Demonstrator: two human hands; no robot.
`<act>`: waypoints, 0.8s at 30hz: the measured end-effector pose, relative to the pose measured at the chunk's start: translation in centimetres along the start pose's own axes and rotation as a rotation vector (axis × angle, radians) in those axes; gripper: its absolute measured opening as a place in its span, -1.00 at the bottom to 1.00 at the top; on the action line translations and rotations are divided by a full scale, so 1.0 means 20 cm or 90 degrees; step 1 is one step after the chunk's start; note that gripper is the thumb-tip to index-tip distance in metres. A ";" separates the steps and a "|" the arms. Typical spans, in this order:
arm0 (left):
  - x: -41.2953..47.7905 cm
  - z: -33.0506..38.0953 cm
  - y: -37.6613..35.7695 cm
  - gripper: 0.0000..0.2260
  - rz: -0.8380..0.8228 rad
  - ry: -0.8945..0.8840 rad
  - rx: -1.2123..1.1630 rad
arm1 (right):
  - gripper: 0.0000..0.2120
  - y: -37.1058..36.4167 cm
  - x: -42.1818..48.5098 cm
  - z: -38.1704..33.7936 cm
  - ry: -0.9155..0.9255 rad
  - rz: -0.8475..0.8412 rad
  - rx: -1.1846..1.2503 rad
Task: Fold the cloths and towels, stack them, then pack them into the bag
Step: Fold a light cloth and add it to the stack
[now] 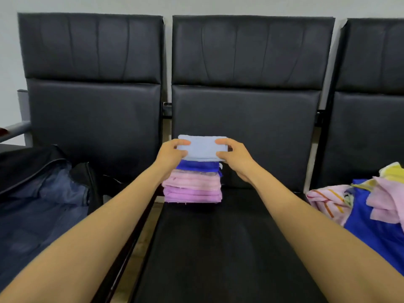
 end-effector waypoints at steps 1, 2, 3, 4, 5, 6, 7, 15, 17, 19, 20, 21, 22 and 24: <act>0.05 0.00 0.04 -0.69 0.016 -0.007 0.008 | -0.65 -0.03 0.05 -0.02 0.010 0.004 -0.008; 0.11 0.00 0.07 -0.69 0.030 -0.012 0.015 | -0.65 -0.05 0.10 -0.04 0.017 0.010 -0.018; 0.15 -0.01 0.09 -0.69 0.042 -0.014 0.025 | -0.67 -0.08 0.14 -0.04 0.023 0.017 -0.032; 0.19 -0.03 0.12 -0.69 0.054 -0.013 0.041 | -0.70 -0.10 0.17 -0.04 0.031 0.025 -0.052; 0.22 -0.05 0.13 -0.69 0.062 -0.008 0.061 | -0.73 -0.12 0.20 -0.03 0.035 0.033 -0.074; 0.25 -0.08 0.14 -0.69 0.067 0.001 0.085 | -0.76 -0.14 0.23 -0.01 0.035 0.038 -0.099; 0.26 -0.11 0.13 -0.69 0.063 0.014 0.112 | -0.78 -0.16 0.25 0.02 0.025 0.039 -0.129; 0.25 -0.22 0.07 -0.71 -0.003 0.077 0.273 | -0.70 -0.23 0.25 0.19 -0.059 0.000 -0.315; 0.19 -0.16 0.08 -0.71 0.044 0.029 0.313 | -0.66 -0.19 0.20 0.17 -0.035 0.011 -0.289; 0.11 -0.08 0.05 -0.71 0.057 -0.032 0.324 | -0.62 -0.12 0.14 0.14 -0.012 0.028 -0.261; 0.06 -0.04 0.03 -0.73 0.049 -0.056 0.316 | -0.61 -0.08 0.09 0.12 -0.005 0.038 -0.241; 0.01 -0.01 0.00 -0.75 0.035 -0.071 0.304 | -0.62 -0.04 0.03 0.11 -0.011 0.047 -0.218; -0.04 0.01 -0.04 -0.77 0.021 -0.076 0.286 | -0.62 0.01 -0.03 0.11 -0.024 0.058 -0.191; -0.14 0.04 -0.13 -0.82 -0.008 -0.069 0.234 | -0.64 0.12 -0.18 0.13 -0.037 0.088 -0.148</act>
Point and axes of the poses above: each hand's wrist, its own x-axis towards the middle knuckle, its own y-axis out of the back of the hand, z = x × y, the point moved 7 cm from there along x, towards the middle knuckle, and after that the axes turned 5 degrees about -z, right-handed, at the moved point
